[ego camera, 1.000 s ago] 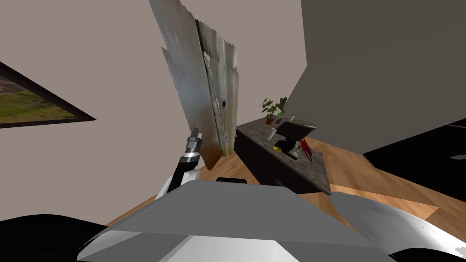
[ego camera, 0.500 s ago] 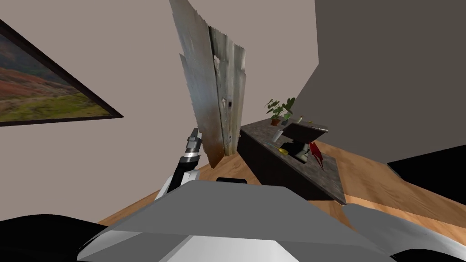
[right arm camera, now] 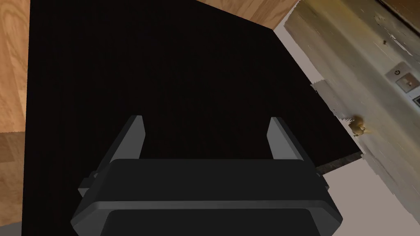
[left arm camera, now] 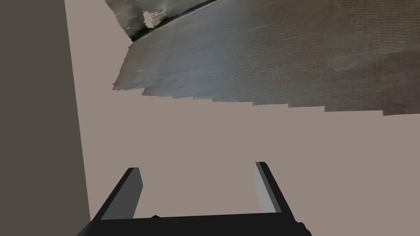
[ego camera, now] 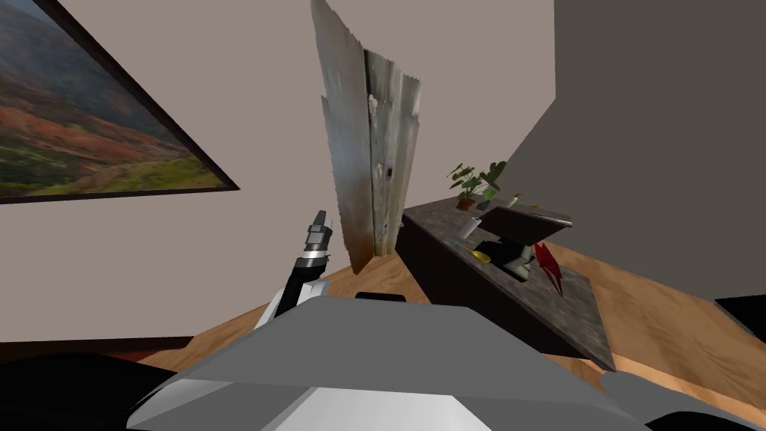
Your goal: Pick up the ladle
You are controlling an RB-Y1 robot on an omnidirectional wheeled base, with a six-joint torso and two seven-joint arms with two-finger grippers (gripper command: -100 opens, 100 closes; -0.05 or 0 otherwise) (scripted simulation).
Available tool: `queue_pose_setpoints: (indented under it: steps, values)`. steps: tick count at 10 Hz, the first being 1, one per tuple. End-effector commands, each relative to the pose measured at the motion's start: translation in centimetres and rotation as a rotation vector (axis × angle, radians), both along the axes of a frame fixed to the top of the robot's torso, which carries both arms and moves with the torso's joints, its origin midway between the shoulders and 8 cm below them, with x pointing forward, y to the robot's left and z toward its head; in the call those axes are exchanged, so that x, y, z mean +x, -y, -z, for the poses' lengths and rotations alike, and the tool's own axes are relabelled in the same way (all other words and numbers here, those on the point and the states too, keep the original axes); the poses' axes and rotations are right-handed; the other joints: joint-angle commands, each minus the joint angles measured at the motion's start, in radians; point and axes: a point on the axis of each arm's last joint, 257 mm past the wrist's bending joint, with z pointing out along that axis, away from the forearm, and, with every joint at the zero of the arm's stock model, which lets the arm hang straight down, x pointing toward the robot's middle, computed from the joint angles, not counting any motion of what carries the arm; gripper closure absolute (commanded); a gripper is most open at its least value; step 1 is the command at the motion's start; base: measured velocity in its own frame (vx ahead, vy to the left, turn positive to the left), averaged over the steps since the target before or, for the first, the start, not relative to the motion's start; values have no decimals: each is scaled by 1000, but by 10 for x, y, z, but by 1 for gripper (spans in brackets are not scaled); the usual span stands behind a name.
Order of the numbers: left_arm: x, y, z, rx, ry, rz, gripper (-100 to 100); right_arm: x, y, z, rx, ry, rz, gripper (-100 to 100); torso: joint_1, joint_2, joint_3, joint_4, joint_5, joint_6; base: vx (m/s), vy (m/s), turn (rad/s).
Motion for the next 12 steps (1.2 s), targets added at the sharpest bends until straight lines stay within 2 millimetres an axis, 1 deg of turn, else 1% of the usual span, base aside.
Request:
queue_pose_setpoints:
  steps: [1, 2, 3, 4, 5, 6, 7, 8, 9, 11, 12]
  values:
    - [0, 0, 0, 0, 0, 0, 0, -21, 18, 0, -34, -53, -3, -100, 0, 0, 0, 0, 0, 0, 14, 53, 88]
    - [0, 0, 0, 0, 0, 0, 0, -37, 38, -3, -74, -108, -26, -100, 0, 0, 0, 0, 0, 1, 30, 61, 148]
    - [0, 0, 0, 0, 0, 0, 0, -45, 44, -2, -86, -126, -21, -100, 0, -1, -1, 0, 0, 1, 27, 45, 107]
    - [0, 0, 0, 0, 0, 0, 0, -61, 65, -7, -128, -181, -39, -100, 0, -1, -1, 0, 0, 1, 32, 66, 187]
    - [0, 0, 0, 0, 0, 0, 0, -69, 71, -6, -140, -199, -35, -100, 0, -2, -1, 0, 0, 0, 29, 52, 109]
    - [0, 0, 0, 0, 0, 0, 0, -82, 93, -13, -182, -249, -52, -100, 0, -1, -1, 0, 0, 1, 39, 46, 184]
    - [0, 0, 0, 0, 0, 0, 0, -89, 97, -13, -192, -264, -50, -100, -1, -2, -1, 0, 0, 0, 40, 36, 91]
    - [0, 0, 0, 0, 0, 0, 0, -106, 123, -22, -241, -322, -58, -100, -1, -2, -1, 0, 0, 1, 52, 50, 180]
    - [0, 0, 0, 0, 0, 0, 0, -107, 123, -22, -244, -325, -63, -100, -1, -3, -1, -1, 0, 1, 52, 44, 106]
    - [0, 0, 0, 0, 0, 0, 0, -132, 171, -44, -333, -420, -68, -100, 0, -4, -2, -1, 0, 0, 88, 58, 249]
    - [0, 0, 0, 0, 0, 0, 0, -135, 172, -44, -341, -432, -86, -100, 0, -6, -4, -1, 0, 0, 81, 45, 91]
